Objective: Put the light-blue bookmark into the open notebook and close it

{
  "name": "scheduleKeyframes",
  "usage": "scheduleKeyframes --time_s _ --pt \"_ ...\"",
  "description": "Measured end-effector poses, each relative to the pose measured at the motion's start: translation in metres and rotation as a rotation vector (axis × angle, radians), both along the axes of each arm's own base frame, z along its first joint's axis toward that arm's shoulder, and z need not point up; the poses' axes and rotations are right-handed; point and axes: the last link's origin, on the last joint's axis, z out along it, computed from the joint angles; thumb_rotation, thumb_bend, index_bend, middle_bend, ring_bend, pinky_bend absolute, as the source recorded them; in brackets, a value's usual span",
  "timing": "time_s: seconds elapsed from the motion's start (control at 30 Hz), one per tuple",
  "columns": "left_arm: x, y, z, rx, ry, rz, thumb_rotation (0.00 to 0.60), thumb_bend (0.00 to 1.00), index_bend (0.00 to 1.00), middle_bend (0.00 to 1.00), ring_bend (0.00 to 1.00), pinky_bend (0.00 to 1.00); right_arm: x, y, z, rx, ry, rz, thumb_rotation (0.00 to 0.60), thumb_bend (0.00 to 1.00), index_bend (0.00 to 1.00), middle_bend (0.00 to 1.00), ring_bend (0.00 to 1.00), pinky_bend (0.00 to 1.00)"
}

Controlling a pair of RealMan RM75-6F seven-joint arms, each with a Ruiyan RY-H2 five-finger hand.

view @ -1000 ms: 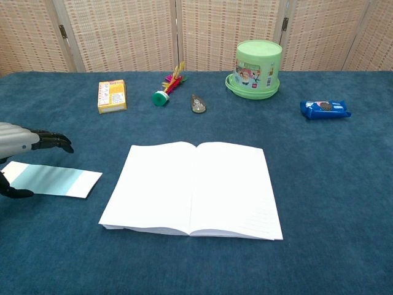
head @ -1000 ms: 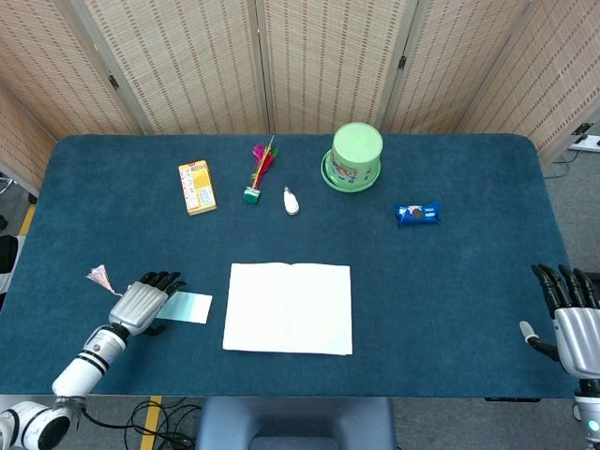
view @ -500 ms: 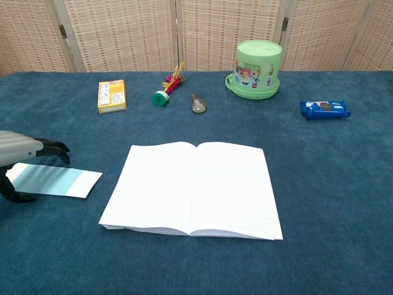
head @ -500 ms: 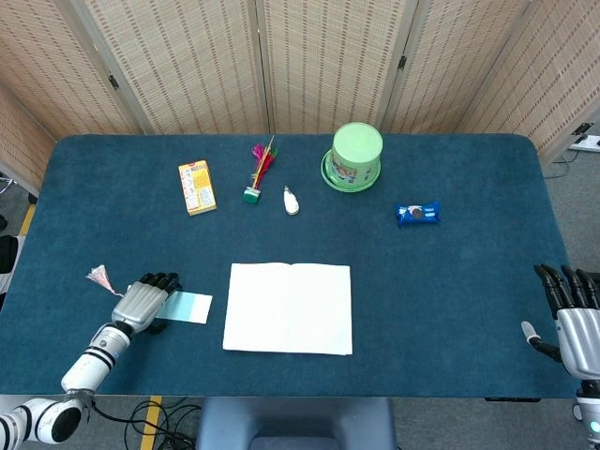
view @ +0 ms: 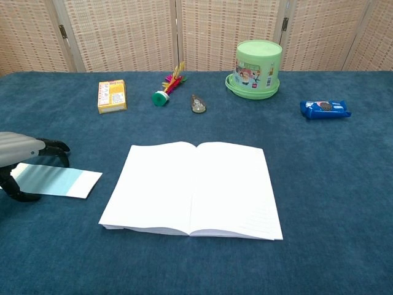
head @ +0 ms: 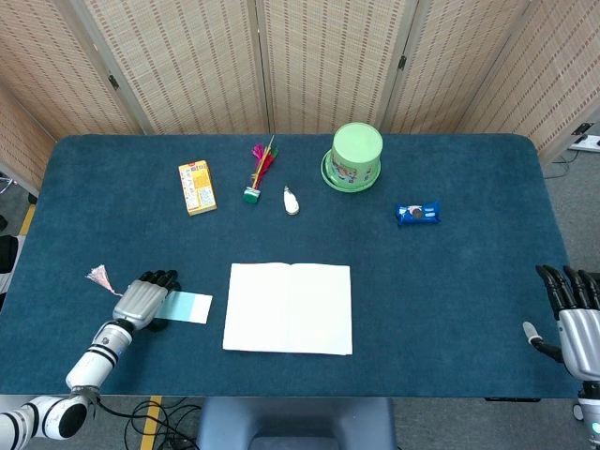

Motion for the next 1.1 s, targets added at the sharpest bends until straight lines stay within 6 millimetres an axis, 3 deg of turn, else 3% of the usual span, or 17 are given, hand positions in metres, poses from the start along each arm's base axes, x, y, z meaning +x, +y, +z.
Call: scheduleKeyframes --time_s 0.67,0.87,1.1 --pt "0.003 0.002 -0.004 0.030 -0.047 -0.038 0.600 0.27 0.41 0.09 0.11 0.17 -0.001 -0.002 0.001 -0.001 0.003 -0.007 0.600 0.21 0.00 0.10 0.02 0.06" --pt "0.015 0.006 0.002 0.039 -0.066 -0.105 0.600 0.27 0.42 0.09 0.11 0.17 0.001 -0.004 0.002 -0.001 0.011 -0.001 0.600 0.21 0.00 0.10 0.02 0.06" --pt "0.045 0.015 0.015 0.031 -0.097 -0.242 0.600 0.27 0.42 0.09 0.11 0.17 0.004 -0.004 0.006 -0.017 0.019 0.005 0.600 0.21 0.00 0.10 0.02 0.06"
